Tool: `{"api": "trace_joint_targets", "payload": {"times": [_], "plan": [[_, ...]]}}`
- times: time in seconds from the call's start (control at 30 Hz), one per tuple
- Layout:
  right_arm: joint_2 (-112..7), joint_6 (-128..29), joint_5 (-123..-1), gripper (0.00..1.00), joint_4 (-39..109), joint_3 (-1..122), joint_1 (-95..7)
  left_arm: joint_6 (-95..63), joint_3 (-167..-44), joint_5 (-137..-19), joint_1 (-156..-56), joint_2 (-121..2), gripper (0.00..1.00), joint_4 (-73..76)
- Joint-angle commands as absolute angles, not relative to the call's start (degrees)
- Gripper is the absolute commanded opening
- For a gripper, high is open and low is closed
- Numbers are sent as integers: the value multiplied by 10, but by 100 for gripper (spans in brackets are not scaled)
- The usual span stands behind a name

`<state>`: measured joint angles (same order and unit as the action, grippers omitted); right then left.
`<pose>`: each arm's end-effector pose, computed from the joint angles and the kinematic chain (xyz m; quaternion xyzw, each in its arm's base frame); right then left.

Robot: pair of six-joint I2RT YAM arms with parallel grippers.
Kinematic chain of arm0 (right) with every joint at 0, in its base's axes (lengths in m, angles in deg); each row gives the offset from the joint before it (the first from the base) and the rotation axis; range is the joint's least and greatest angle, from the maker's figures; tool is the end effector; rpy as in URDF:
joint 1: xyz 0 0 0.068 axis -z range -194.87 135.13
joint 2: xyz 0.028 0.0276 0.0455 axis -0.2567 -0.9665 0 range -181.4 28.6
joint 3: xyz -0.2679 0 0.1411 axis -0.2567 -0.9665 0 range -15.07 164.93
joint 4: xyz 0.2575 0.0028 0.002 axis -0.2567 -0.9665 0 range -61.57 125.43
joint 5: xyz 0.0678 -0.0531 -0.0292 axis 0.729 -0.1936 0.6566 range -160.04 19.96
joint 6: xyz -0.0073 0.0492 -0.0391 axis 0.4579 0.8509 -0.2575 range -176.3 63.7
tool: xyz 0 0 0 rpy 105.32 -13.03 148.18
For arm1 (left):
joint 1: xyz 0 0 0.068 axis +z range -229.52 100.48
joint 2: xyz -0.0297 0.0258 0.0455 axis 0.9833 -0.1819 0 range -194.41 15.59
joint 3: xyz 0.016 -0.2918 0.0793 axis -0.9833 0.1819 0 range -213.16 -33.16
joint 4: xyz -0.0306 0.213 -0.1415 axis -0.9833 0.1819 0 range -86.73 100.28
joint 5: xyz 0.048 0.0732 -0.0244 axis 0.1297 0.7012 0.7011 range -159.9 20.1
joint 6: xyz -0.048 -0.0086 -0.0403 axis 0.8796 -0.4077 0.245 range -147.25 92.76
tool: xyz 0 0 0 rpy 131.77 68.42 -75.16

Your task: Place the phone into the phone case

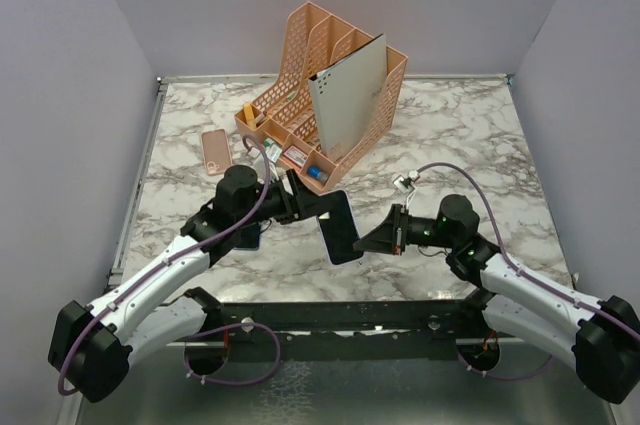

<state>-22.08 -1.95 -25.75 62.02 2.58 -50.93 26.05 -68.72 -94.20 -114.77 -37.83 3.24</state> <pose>0.1221 0.1309 0.2484 -0.1382 0.7218 0.6360 0.2354 0.1554 -0.1343 0.2973 -0.0015 0.7997 -0.5237 0.2935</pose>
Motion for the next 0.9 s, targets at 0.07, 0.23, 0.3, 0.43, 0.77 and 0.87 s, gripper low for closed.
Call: {"api": "trace_joint_targets", "payload": {"times": [0.07,0.23,0.3,0.43,0.77,0.87], "plan": [[-182,-31,-312,0,564,33,-511,198,-725,-886,-1145,-384,84,110],[-163,-39,-386,1,447,37,-512,157,-743,-851,-1145,-381,99,158],[-164,-48,-417,1,386,49,-511,139,-749,-842,-1145,-379,99,174],[-196,-90,-519,1,242,90,-511,98,-765,-816,-1145,-378,99,209],[-329,-218,-666,1,87,233,-490,58,-761,-760,-1145,-365,99,259],[-387,-261,-655,0,85,263,-460,66,-751,-743,-1145,-363,99,269]]}}
